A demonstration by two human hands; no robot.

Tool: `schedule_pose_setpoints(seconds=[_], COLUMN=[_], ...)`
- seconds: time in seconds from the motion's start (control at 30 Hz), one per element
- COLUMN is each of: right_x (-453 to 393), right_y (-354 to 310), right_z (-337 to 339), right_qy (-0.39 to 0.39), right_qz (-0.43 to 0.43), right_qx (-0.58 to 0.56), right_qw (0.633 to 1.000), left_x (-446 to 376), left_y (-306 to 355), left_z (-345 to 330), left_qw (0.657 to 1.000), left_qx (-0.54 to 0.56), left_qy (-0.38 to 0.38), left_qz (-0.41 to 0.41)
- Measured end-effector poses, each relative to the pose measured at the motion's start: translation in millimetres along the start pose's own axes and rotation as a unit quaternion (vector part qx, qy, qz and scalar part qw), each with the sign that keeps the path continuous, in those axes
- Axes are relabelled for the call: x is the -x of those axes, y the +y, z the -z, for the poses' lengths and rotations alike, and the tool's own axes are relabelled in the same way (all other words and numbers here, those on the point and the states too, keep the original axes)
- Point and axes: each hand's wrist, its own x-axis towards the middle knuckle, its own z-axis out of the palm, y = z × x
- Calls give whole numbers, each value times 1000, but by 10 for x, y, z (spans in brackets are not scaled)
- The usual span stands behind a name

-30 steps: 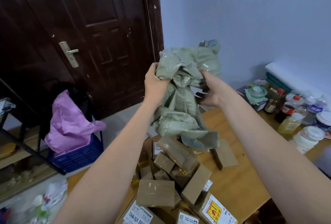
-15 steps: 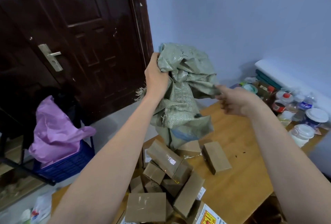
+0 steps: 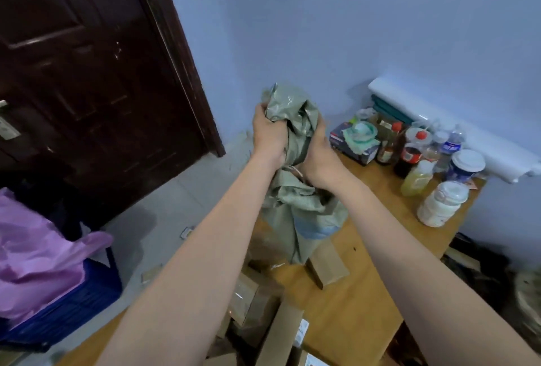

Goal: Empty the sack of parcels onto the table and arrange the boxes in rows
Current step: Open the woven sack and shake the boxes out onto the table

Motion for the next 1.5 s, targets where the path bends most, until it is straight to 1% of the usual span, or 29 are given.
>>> schedule_pose_setpoints(seconds=[0.07, 0.13, 0.17, 0.23, 0.3, 0.33, 0.37, 0.4, 0.43, 0.5, 0.53, 0.57, 0.6, 0.63, 0.67, 0.7, 0.73, 0.77, 0.8, 0.83, 0.87, 0.97, 1.03, 1.1, 1.2, 1.27, 1.37, 1.5], right_x=[-51, -95, -120, -210, -333, -394, -447, -497, -552, -650, -693, -729, -761, -783, -796, -814, -820, -826, -833, -839, -852, -931, -992, -1021, -1023, -1031, -1075, -1153], right_y=[225, 452, 556, 767, 969, 1075, 1177, 1270, 1368, 1560, 1667, 1787, 1922, 2067, 2210, 2353, 2485, 2610, 2734, 2851, 2963, 3277, 3460, 3598, 3761, 3887, 4052, 4212], right_z=[32, 90, 123, 211, 294, 335, 372, 408, 438, 476, 480, 476, 467, 451, 435, 415, 393, 365, 328, 293, 263, 184, 137, 99, 82, 75, 29, -74], right_qy=[97, 176, 201, 231, 260, 281, 300, 317, 331, 355, 365, 369, 370, 367, 362, 354, 344, 332, 317, 305, 298, 282, 233, 182, 144, 111, 74, 56], right_qz=[-5, -17, -26, -51, -82, -74, -55, -34, -21, -1, 7, 13, 16, 12, 6, -2, -13, -25, -36, -44, -49, -74, -129, -175, -199, -210, -220, -232], right_qx=[-47, -83, -85, -55, -22, -17, -15, -13, -11, 2, 11, 22, 38, 56, 70, 79, 85, 92, 101, 110, 120, 173, 243, 310, 357, 371, 353, 338], right_qw=[994, 981, 976, 970, 962, 957, 952, 948, 943, 935, 931, 929, 928, 929, 930, 932, 935, 938, 942, 945, 946, 941, 933, 916, 901, 898, 907, 910], left_x=[-13, -11, -30, -72, -121, -162, -210, -251, -268, -301, -319, -330, -338, -351, -372, -405, -426, -429, -438, -444, -448, -504, -551, -584, -593, -592, -575, -579], left_y=[-131, -236, -296, -437, -628, -747, -871, -982, -1068, -1265, -1377, -1483, -1574, -1663, -1753, -1854, -1953, -2047, -2164, -2273, -2380, -2701, -2919, -3132, -3389, -3525, -3698, -3904], left_z=[-239, -408, -451, -502, -520, -536, -555, -582, -631, -758, -831, -904, -970, -1028, -1076, -1126, -1182, -1244, -1307, -1366, -1417, -1512, -1543, -1564, -1589, -1607, -1636, -1655], left_qw=[998, 991, 985, 971, 955, 943, 933, 930, 933, 939, 941, 944, 946, 944, 933, 911, 875, 830, 788, 758, 742, 724, 710, 700, 693, 687, 669, 660], left_qx=[10, -14, -41, -110, -193, -245, -285, -301, -292, -240, -217, -205, -216, -247, -290, -337, -388, -439, -482, -511, -530, -559, -577, -592, -599, -602, -622, -635], left_qy=[-48, -130, -166, -212, -221, -213, -201, -200, -209, -241, -249, -249, -237, -219, -202, -195, -200, -215, -234, -255, -270, -285, -290, -299, -349, -374, -388, -394], left_qz=[26, 25, 18, -11, -52, -75, -82, -66, -27, 52, 68, 66, 43, 2, -62, -135, -210, -268, -304, -315, -310, -286, -280, -265, -200, -162, -124, -78])
